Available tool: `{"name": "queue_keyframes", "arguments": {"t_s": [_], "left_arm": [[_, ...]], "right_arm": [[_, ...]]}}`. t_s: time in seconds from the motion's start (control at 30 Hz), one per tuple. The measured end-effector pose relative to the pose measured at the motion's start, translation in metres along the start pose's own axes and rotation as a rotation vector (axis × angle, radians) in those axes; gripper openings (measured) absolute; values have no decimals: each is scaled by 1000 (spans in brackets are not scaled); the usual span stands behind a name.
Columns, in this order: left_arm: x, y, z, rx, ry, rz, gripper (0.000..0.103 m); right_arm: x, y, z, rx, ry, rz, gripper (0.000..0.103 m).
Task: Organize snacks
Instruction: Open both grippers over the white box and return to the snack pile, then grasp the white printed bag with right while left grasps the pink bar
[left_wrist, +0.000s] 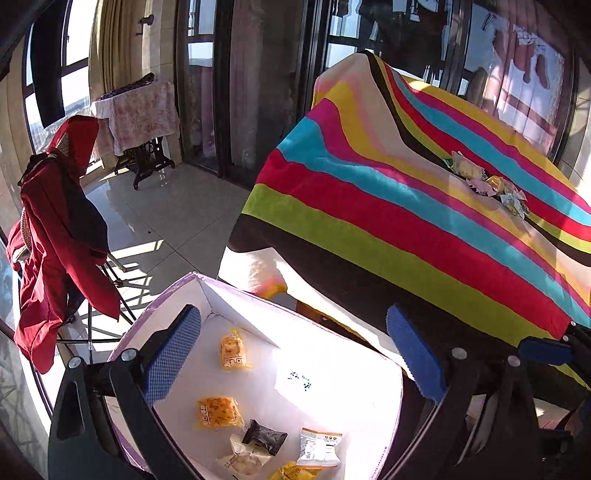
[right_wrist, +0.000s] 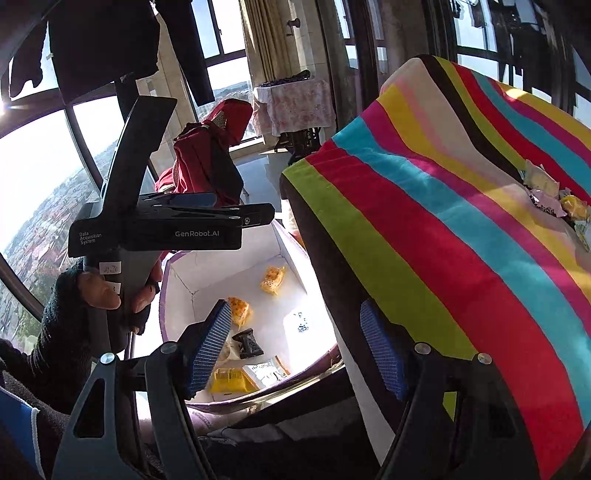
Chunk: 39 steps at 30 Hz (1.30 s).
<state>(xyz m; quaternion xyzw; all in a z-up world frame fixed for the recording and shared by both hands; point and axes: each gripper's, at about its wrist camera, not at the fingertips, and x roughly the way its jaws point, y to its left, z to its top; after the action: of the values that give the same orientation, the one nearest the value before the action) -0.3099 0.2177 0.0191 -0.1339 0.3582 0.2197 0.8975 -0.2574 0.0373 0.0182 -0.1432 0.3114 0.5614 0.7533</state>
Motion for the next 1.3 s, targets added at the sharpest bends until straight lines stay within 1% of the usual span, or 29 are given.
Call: {"name": "queue_keyframes", "arguments": {"t_s": [0.1,0.13,0.2,0.23,0.27,0.33,0.37,0.4,0.47,0.53,0.6,0.7,0.77,0.83,0.87,0.93,1.03,1.17,1.3], "left_arm": [[7,-47,15,95,-2,-106,101],[10,-64,21,126,0,-143,101],[18,-95,33,175,-9,-191,101],[26,-110,41,197,-6,-223,101],[35,-125,50,210,15,-244,101],[47,-148,67,208,48,-272,101],[51,-159,76,207,43,-295,101],[54,-170,85,213,32,-304,101],[69,-190,104,226,20,-291,101],[91,-205,120,220,37,-279,101],[116,-213,134,192,68,-281,101],[147,-213,145,119,106,-297,101],[162,-209,147,69,131,-314,101],[175,-205,142,35,152,-319,101],[174,-203,141,28,136,-327,101],[172,-202,140,24,127,-343,101],[174,-204,139,30,133,-324,101],[174,-206,139,42,133,-312,101],[174,-206,139,41,133,-313,101]], "right_arm": [[-26,-32,-1,68,-71,-83,72],[-34,-43,-1,97,-98,-111,75],[-49,-63,-4,154,-138,-183,81],[-55,-75,-7,189,-147,-218,81],[-58,-88,-8,227,-147,-248,81],[-60,-121,-11,308,-137,-313,81],[-65,-133,-15,343,-135,-335,81],[-70,-146,-19,384,-131,-352,82],[-77,-170,-26,477,-121,-381,83],[-83,-193,-33,566,-117,-399,83],[-85,-208,-39,613,-118,-404,83],[-84,-221,-45,635,-106,-435,85],[-81,-227,-45,637,-93,-444,85],[-76,-233,-40,609,-77,-449,86],[-74,-235,-36,573,-69,-463,87],[-68,-246,-24,489,-48,-483,87],[-54,-269,-8,403,-15,-486,87],[-31,-301,18,267,35,-438,86],[-15,-325,45,145,57,-332,86]]}}
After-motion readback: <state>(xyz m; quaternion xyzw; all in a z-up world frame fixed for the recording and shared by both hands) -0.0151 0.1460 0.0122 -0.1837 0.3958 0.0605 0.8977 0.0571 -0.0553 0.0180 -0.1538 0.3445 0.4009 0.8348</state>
